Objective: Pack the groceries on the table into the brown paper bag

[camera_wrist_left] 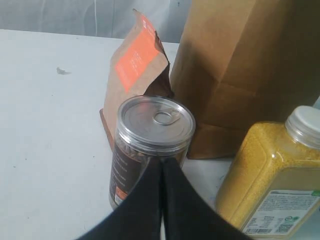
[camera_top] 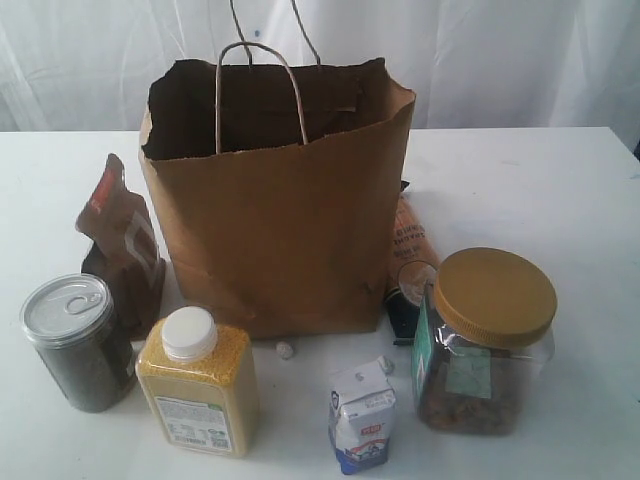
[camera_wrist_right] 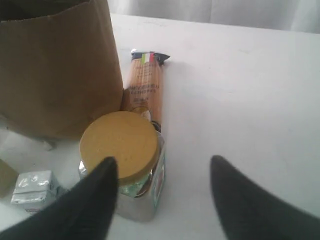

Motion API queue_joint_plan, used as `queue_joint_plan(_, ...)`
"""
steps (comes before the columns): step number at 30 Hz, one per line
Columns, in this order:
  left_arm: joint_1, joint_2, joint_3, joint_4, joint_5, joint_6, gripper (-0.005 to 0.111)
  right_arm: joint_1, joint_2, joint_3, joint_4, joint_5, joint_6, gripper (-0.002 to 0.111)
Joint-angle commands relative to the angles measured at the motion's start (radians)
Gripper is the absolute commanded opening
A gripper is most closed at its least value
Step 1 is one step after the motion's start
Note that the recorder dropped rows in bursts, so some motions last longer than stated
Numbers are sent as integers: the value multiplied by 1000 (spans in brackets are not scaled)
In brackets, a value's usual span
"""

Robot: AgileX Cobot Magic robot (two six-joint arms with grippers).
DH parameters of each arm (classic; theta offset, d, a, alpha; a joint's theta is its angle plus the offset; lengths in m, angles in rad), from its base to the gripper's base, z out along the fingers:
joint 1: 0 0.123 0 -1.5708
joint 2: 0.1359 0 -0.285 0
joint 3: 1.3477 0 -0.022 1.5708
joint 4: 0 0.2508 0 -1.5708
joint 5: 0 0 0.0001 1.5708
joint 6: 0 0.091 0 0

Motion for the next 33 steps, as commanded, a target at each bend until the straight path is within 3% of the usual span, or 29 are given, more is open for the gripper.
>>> queue_joint_plan(1, 1, -5, 3, -11, -3, -1, 0, 22, 106, -19, 105, 11, -127, 83)
queue_joint_plan(6, 1, -5, 3, -11, -3, -1, 0, 45, 239, -41, 187, 42, -176, 83)
queue_joint_plan(16, 1, -5, 3, -11, -3, -1, 0, 101, 548, -270, 189, 223, -174, 82)
queue_joint_plan(23, 1, -5, 3, -11, -3, -1, 0, 143, 684, -381, 6, 294, -141, 78)
queue_joint_plan(29, 1, -5, 3, -11, -3, -1, 0, 188, 717, -386, -2, 294, -142, 79)
queue_joint_plan(33, 1, -5, 3, -11, -3, -1, 0, 213, 731, -386, -22, 268, -141, 91)
